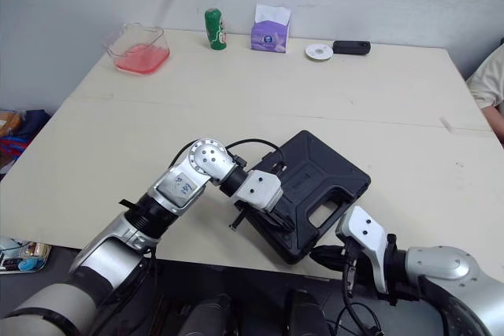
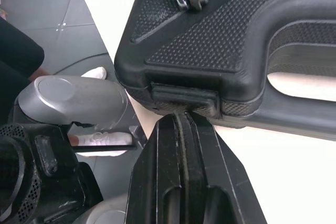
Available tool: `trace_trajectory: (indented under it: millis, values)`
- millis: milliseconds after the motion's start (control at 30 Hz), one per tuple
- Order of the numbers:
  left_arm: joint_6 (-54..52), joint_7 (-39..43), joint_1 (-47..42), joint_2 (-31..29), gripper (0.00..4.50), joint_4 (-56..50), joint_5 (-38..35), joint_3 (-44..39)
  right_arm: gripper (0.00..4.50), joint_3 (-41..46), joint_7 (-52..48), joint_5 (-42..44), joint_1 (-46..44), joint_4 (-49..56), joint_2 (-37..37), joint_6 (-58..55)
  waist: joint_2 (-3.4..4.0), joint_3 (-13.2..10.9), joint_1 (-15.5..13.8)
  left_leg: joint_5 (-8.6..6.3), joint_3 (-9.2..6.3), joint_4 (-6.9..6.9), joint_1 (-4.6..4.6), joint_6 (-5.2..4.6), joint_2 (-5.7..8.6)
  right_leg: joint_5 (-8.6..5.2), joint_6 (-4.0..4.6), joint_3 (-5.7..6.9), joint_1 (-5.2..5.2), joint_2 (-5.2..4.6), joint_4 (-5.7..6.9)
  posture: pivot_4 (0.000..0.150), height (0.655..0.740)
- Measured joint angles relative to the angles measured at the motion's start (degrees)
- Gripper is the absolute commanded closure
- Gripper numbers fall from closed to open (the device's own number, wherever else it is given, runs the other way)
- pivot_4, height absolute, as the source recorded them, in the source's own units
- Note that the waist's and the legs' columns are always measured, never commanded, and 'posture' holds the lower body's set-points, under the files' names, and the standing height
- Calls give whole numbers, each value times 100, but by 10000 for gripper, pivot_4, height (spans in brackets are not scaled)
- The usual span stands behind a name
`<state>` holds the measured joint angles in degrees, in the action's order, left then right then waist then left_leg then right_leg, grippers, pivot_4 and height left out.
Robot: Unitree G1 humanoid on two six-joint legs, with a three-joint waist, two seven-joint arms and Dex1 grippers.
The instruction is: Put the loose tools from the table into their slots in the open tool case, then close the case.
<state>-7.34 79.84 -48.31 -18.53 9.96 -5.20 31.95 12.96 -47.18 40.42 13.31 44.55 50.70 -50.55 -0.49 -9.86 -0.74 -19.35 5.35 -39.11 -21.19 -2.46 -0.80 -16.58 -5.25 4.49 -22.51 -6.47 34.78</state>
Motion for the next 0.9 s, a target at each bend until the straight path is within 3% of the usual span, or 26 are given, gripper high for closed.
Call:
trace_trajectory:
  millis: [200, 267, 300, 367, 533, 600, 633, 733, 900]
  values:
    - [-21, -60, 26, 157, 44197, 125, -78, -140, 45000, 506, -137, 43, 74, 72, 225, 260, 1, 1, -19, 0, -1, 3, -4, 0, -1, 0, 0, 4, -1, 0, -4, 1500, 7400]
    - [-358, -121, 108, 177, 45000, 154, -309, -328, 38391, 845, -156, 18, 60, 34, 257, 366, -1, -7, -39, 1, 0, 2, -12, 1, 1, 1, -2, 4, -7, 0, -4, 1500, 7400]
    - [-706, -130, 135, 133, 41811, 129, -526, -515, 35442, 1190, -202, 133, 29, -8, 262, 364, 1, -15, -43, 3, 0, 2, -17, 0, 2, 2, -4, 4, -12, 0, -3, 1500, 7400]
    - [-1410, -78, 139, -161, 34995, -111, -1028, -965, 25270, 1927, -466, 404, 69, -50, 409, 302, 0, -34, -46, 11, -3, 2, -26, 14, 1, 2, -4, 8, -22, 2, 1, 1500, 7400]
    - [-2865, 82, 346, -1616, 10310, -1086, -2167, -2356, 0, 3717, -1572, 665, 526, -561, 956, 110, 10, -43, -47, 15, -3, 6, -22, 21, -3, 1, -2, 13, -11, 9, -7, 1500, 7400]
    - [-3140, 58, 627, -1974, 1880, -1343, -2354, -2575, 0, 3993, -1842, 604, 635, -787, 1065, 107, 8, -44, -47, 11, -1, 4, -22, 14, 0, 3, -6, 9, -7, 5, -17, 1500, 7400]
    - [-3299, 66, 845, -2291, 523, -1424, -2458, -2763, 0, 4169, -2016, 484, 746, -959, 1175, 162, 8, -46, -45, 10, -1, 4, -22, 13, 2, 5, -9, 8, -7, 4, -21, 1500, 7400]
    - [-3537, 144, 1308, -3579, 523, -1226, -2603, -3734, 0, 4511, -2366, -304, 870, -1820, 1383, 783, -26, -68, -31, 7, -3, 7, -23, 21, 0, 3, -6, 7, -14, 3, -21, 1500, 7400]
    - [-3334, 164, 1612, -4245, 523, -816, -2666, -4649, 0, 4440, -2489, -760, 568, -2519, 1442, 1314, -15, -73, -51, 0, -3, 26, -19, 35, 1, -2, 4, 4, -19, -8, -31, 1500, 7400]
